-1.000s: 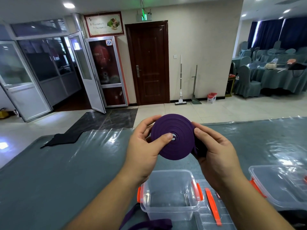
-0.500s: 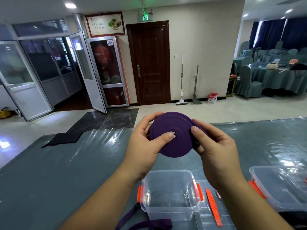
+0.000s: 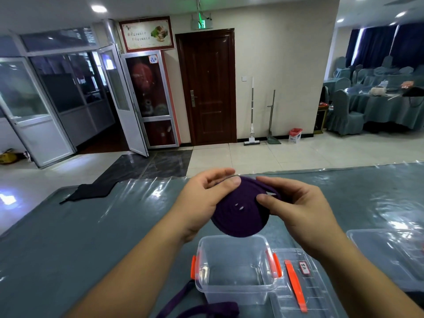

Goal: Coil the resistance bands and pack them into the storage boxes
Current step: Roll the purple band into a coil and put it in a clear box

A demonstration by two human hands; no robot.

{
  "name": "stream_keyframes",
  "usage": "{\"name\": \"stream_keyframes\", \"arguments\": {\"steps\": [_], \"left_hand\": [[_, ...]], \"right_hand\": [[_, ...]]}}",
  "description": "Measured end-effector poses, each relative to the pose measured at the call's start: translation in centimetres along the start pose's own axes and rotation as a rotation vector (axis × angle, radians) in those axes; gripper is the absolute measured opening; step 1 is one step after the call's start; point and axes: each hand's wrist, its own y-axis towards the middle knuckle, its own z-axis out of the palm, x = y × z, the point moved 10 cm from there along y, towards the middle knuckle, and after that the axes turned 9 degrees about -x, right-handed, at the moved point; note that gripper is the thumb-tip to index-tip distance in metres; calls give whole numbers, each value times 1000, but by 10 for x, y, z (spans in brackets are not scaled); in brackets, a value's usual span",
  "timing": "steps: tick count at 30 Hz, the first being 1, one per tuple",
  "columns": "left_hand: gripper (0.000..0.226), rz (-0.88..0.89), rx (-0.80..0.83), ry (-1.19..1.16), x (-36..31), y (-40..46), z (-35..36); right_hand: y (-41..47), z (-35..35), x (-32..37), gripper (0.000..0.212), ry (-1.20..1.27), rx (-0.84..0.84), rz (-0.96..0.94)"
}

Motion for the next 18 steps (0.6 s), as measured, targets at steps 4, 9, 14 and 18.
{"name": "stream_keyframes", "arguments": {"steps": [4,9,14,18], "left_hand": [[14,18,50,198,4,2,4],[11,73,12,215,6,2,0],[10,67,-16,143,6,2,-1],[19,34,-33,43,9,2,-3]], "right_hand": [[-3,8,-2,40,-86,122,19],[-1,9,-2,38,-83,107,25],[4,11,0,35,-44,94,28],[-2,10,-3,33,32,22,1]]}}
